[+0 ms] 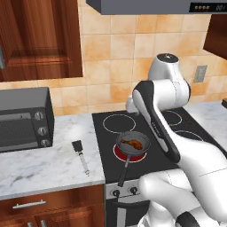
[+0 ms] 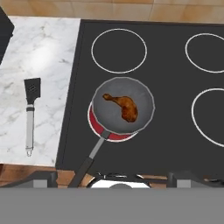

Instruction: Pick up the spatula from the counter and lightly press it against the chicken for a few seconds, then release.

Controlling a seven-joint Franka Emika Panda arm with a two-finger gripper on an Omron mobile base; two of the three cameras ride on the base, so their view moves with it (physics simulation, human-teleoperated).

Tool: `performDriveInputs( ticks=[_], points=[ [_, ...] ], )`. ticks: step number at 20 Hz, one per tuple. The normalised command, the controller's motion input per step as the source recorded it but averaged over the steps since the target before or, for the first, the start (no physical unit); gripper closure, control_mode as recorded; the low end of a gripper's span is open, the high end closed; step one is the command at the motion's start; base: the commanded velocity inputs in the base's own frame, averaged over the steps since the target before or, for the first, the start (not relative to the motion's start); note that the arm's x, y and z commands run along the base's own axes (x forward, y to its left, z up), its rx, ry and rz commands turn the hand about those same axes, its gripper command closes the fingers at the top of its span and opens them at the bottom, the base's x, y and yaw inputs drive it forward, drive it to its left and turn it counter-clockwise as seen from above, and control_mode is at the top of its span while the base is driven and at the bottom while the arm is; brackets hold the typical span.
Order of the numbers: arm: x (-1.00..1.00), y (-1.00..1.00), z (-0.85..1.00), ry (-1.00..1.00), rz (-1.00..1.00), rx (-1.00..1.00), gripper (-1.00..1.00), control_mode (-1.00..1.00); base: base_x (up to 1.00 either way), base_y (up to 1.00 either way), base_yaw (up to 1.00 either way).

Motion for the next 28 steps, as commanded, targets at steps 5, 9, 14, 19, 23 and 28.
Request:
performDriveInputs(
  ticks=[5,9,14,19,23,28],
  points=[
    [-0.34,0.38,0.00,0.00,0.00,0.01,-1.00,-1.00,0.00,0.00,0.00],
    [-0.51,0.20,-0.03,0.00,-0.04,0.05,-1.00,-1.00,0.00,0.00,0.00],
    [-0.30,0.29,-0.06,0.00,-0.03,0.04,-1.00,-1.00,0.00,0.00,0.00],
    [-0.23,0.39,-0.11,0.00,-0.06,0.04,-1.00,-1.00,0.00,0.00,0.00],
    [-0.17,0.41,-0.08,0.00,-0.07,0.04,-1.00,-1.00,0.00,0.00,0.00],
    [-0.05,0.45,-0.11,0.00,-0.04,0.01,-1.00,-1.00,0.00,0.00,0.00]
  ],
)
